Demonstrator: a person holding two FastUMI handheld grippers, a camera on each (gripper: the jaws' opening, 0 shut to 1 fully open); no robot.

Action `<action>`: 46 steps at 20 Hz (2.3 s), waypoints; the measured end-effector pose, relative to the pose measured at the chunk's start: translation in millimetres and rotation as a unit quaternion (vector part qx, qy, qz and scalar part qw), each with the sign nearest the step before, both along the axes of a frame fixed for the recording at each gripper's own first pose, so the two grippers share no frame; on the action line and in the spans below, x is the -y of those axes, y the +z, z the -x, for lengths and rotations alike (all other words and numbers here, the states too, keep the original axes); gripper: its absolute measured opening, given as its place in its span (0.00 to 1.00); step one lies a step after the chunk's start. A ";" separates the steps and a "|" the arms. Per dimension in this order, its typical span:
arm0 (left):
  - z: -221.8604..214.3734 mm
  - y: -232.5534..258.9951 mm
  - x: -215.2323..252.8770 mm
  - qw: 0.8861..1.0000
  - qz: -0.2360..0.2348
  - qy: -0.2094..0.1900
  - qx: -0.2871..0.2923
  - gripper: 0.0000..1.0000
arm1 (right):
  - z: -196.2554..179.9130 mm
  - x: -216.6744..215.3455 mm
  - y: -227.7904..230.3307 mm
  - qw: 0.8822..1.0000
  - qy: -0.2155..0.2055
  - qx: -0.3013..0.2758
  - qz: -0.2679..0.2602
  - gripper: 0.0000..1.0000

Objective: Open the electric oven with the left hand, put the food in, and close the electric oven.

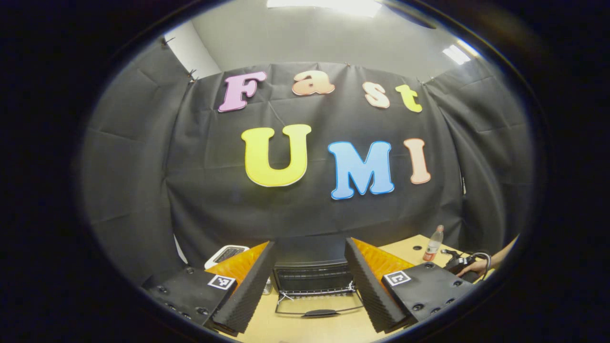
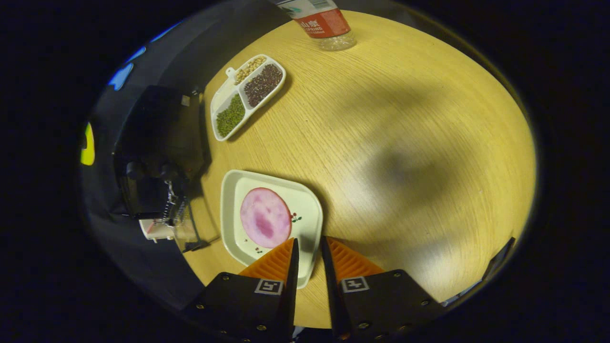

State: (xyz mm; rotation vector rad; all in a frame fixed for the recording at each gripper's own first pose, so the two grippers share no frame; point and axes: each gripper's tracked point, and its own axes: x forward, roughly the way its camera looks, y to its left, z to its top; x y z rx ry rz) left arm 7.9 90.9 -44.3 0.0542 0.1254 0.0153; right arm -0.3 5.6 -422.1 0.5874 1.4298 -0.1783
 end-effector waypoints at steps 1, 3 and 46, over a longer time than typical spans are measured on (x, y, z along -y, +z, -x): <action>0.0 -1.8 0.2 1.000 0.002 0.001 -0.001 0.98 | -5.1 4.8 12.0 0.999 0.025 0.009 0.018 0.23; -0.4 -3.5 1.3 1.000 0.005 0.001 -0.002 1.00 | -1.3 1.6 -0.2 0.999 0.039 0.014 0.017 0.09; 54.6 -55.5 -169.8 0.989 0.021 0.125 -0.071 0.97 | -231.3 -322.8 47.3 0.858 -0.445 0.155 -0.205 0.05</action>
